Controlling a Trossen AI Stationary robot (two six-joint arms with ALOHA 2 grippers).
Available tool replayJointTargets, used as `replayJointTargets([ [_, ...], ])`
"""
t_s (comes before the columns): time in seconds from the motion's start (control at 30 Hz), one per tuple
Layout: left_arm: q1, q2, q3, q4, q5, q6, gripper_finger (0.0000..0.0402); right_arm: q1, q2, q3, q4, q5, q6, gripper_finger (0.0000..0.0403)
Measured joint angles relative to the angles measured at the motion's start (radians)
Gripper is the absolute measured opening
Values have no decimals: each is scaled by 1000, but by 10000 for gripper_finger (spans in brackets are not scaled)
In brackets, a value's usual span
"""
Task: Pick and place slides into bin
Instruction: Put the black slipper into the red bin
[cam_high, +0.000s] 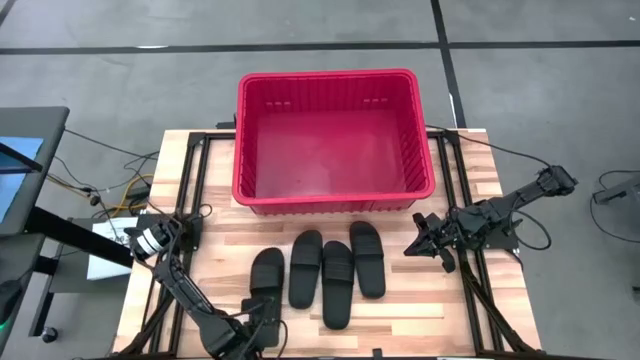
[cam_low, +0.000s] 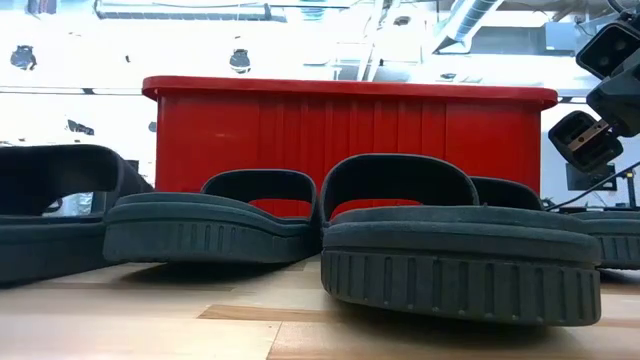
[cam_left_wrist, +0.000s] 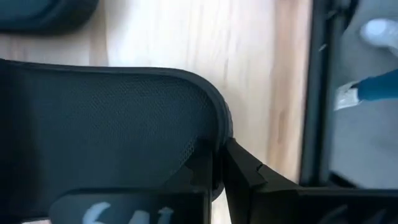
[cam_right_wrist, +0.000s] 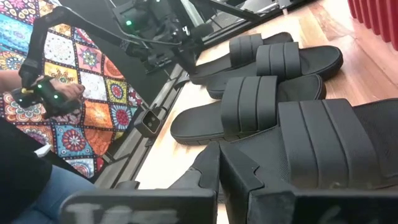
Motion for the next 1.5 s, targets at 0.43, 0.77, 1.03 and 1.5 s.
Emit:
replayJointTargets([
  [0.43,-62,-1,180,-11,-21,-72,0,0,0,0,0,0,0,0],
  [0.77,-74,-4,390,-48,-106,-74,0,0,0,0,0,0,0,0],
  [1.03,-82,-5,546,-141,-189,-67,1,0,0,0,0,0,0,0],
  [1.5,-87,-6,768,-253,-549,107,1,0,0,0,0,0,0,0],
])
